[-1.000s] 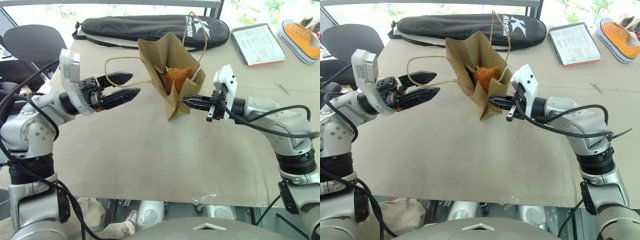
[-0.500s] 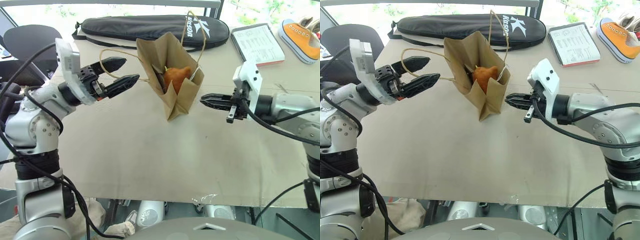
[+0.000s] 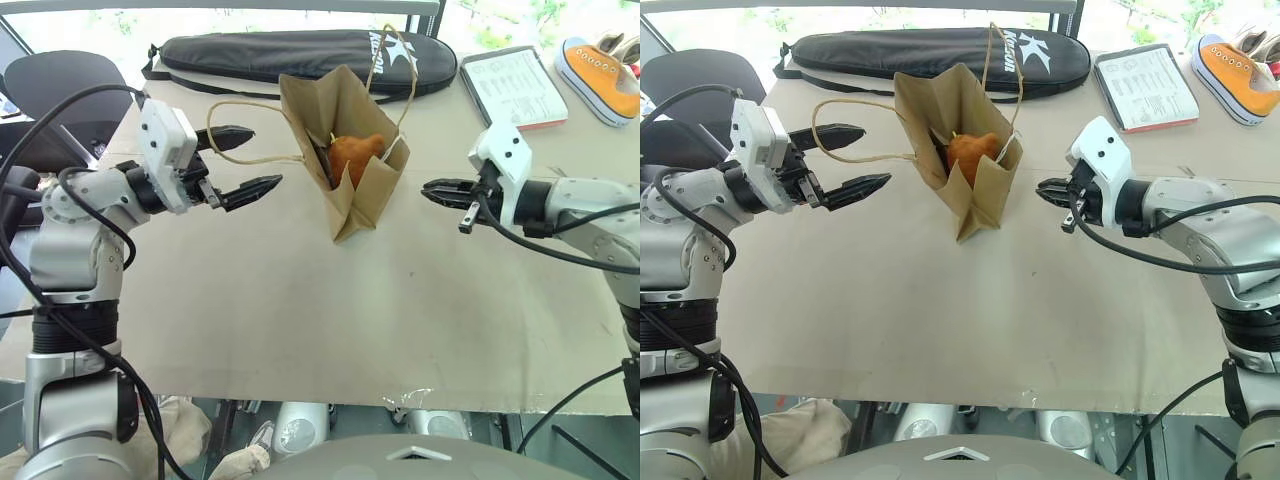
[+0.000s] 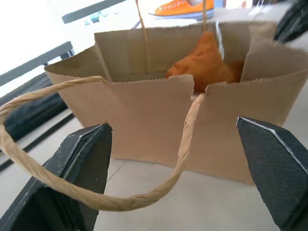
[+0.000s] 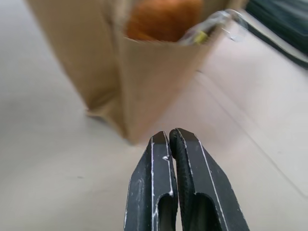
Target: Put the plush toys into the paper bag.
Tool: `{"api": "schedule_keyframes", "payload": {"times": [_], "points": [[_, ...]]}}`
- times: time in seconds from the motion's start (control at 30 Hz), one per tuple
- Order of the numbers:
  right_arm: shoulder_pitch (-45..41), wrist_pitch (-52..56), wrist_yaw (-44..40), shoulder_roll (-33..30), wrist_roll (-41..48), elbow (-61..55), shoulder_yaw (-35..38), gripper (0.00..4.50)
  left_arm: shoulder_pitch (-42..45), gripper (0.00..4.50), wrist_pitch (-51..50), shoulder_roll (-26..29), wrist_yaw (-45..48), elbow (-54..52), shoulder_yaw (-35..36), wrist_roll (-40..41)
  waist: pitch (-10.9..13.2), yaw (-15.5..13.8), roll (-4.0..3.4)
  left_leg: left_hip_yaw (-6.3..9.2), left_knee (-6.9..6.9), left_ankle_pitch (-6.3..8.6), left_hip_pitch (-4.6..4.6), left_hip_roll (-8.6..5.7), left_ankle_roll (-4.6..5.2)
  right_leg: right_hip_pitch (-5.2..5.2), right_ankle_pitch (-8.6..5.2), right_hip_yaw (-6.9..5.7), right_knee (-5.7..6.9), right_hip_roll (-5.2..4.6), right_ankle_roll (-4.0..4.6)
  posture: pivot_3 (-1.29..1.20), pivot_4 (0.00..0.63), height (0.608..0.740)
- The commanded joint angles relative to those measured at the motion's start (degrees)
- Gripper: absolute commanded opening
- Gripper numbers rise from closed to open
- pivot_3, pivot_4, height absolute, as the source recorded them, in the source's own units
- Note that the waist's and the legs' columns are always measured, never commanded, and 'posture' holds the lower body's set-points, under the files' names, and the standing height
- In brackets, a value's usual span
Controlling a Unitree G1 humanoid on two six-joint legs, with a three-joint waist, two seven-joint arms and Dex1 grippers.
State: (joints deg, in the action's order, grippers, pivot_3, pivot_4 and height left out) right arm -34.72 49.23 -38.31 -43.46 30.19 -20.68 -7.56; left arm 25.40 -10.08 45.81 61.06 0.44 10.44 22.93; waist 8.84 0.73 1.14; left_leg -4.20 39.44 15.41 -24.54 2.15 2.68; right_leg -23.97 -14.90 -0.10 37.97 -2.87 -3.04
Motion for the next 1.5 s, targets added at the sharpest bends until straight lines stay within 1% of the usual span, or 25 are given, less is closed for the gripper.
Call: {"api": "schedule_keyframes", "payload": {"times": [0.03,0.13,0.27,0.33,0.4,0.47,0.5,0.57,0.67,0.8,0.9,1.0,1.27,1.5], "points": [[-2.6,-3.8,-0.5,1.3,-4.4,3.0,-1.6,0.0,-1.0,4.45,7.2,-1.2,-1.9,0.8,1.9,-2.0,0.0,-0.1,0.0,0.0,0.0,0.0,0.0,0.0,0.0,0.0,0.0,-0.01,0.0,0.0,0.0,0.0,0.15,0.74],[-3.8,-4.9,-1.2,2.3,-6.6,5.1,-2.6,0.0,-2.0,4.45,10.8,-2.2,-5.2,2.4,3.2,-4.1,0.0,-0.3,0.0,0.02,0.01,0.0,-0.05,0.0,0.0,-0.01,0.0,-0.03,-0.01,-0.02,0.0,0.0,0.15,0.74],[-5.0,-5.7,-2.5,3.9,-8.2,6.9,-3.3,0.0,-2.6,4.45,5.0,-5.8,-11.3,-0.5,6.1,0.7,0.0,-0.3,0.0,0.02,0.02,0.0,-0.06,0.0,0.01,-0.01,0.01,-0.03,0.0,-0.06,-0.01,0.0,0.15,0.74],[-5.7,-6.1,-3.0,4.9,-9.1,7.9,-3.8,0.0,-3.7,4.45,0.8,-7.8,-13.7,-3.6,7.4,4.2,0.0,-0.2,0.0,0.03,0.02,0.0,-0.05,0.0,0.01,-0.01,0.01,-0.03,0.0,-0.07,-0.01,0.0,0.15,0.74],[-6.4,-6.3,-3.5,5.9,-9.8,9.0,-3.9,0.0,-5.8,4.45,-5.6,-9.4,-15.7,-7.3,8.4,9.2,0.0,0.0,0.0,0.05,0.02,0.0,-0.06,0.01,0.01,-0.01,0.01,-0.04,0.01,-0.09,-0.01,0.0,0.15,0.74],[-6.9,-6.4,-3.8,6.9,-10.3,10.2,-3.7,0.0,-8.0,4.45,-11.4,-9.7,-16.2,-11.2,8.6,13.9,0.0,0.0,0.01,0.06,0.02,0.0,-0.04,0.01,0.0,-0.01,0.01,-0.05,0.03,-0.1,-0.01,0.0,0.15,0.74],[-7.4,-6.9,-3.9,7.4,-11.0,11.4,-4.1,0.0,-10.2,4.45,-15.5,-9.2,-15.5,-14.9,7.6,17.5,0.0,0.0,0.0,0.07,0.02,0.0,-0.05,0.04,0.0,-0.01,0.01,-0.05,0.02,-0.08,-0.01,0.0,0.15,0.74],[-7.9,-7.6,-4.2,8.0,-12.2,13.2,-4.5,0.0,-12.8,4.45,-20.3,-8.5,-14.6,-19.5,6.3,21.6,0.0,0.1,0.0,0.07,0.01,0.0,-0.04,0.04,0.0,-0.01,0.01,-0.05,0.02,-0.1,-0.01,0.0,0.15,0.74],[-8.5,-8.2,-4.8,8.9,-12.9,13.9,-4.6,0.0,-13.3,4.45,-22.5,-8.5,-16.7,-22.4,3.4,20.1,0.0,-0.3,0.0,0.09,0.01,0.0,-0.03,0.0,-0.01,0.01,0.01,-0.09,0.04,-0.15,-0.01,0.0,0.15,0.74],[-7.9,-8.0,-6.5,10.7,-10.0,11.0,-2.5,0.0,-12.6,4.45,-24.3,-9.6,-19.3,-25.4,-1.3,18.0,0.0,-0.2,-0.01,0.07,0.02,0.0,0.03,-0.03,-0.01,0.07,0.01,-0.07,0.04,-0.13,0.0,0.0,0.15,0.74],[-7.2,-7.2,-7.3,11.5,-8.9,8.8,-3.0,0.0,-11.4,4.45,-25.2,-11.2,-21.8,-27.0,-4.6,16.6,0.0,-0.2,-0.01,0.09,0.01,0.0,0.02,-0.03,-0.01,0.07,0.01,-0.08,0.04,-0.12,0.0,0.0,0.15,0.74],[-7.1,-6.4,-7.2,13.5,-8.2,7.4,-4.1,0.0,-11.3,4.45,-25.2,-11.5,-23.4,-27.9,-6.9,14.3,0.0,-0.1,-0.01,0.09,0.01,0.0,0.03,-0.02,-0.01,0.07,0.01,-0.07,0.04,-0.11,0.0,0.0,0.15,0.74],[-7.5,-6.6,-7.6,18.6,-8.6,8.0,-6.3,0.0,-12.9,4.45,-23.1,-14.3,-28.5,-29.2,-7.4,9.8,0.0,-0.1,-0.01,0.07,0.0,-0.01,0.06,-0.01,-0.01,0.07,0.01,-0.06,0.06,-0.1,0.0,0.0,0.15,0.74],[-8.7,-8.0,-7.2,25.7,-8.9,11.3,-8.3,0.0,-13.8,4.45,-23.0,-21.4,-39.0,-31.7,-6.3,6.5,0.0,-0.1,-0.01,0.08,0.01,-0.01,0.06,-0.02,-0.01,0.08,0.01,-0.06,0.07,-0.11,0.0,0.0,0.15,0.74]]}}
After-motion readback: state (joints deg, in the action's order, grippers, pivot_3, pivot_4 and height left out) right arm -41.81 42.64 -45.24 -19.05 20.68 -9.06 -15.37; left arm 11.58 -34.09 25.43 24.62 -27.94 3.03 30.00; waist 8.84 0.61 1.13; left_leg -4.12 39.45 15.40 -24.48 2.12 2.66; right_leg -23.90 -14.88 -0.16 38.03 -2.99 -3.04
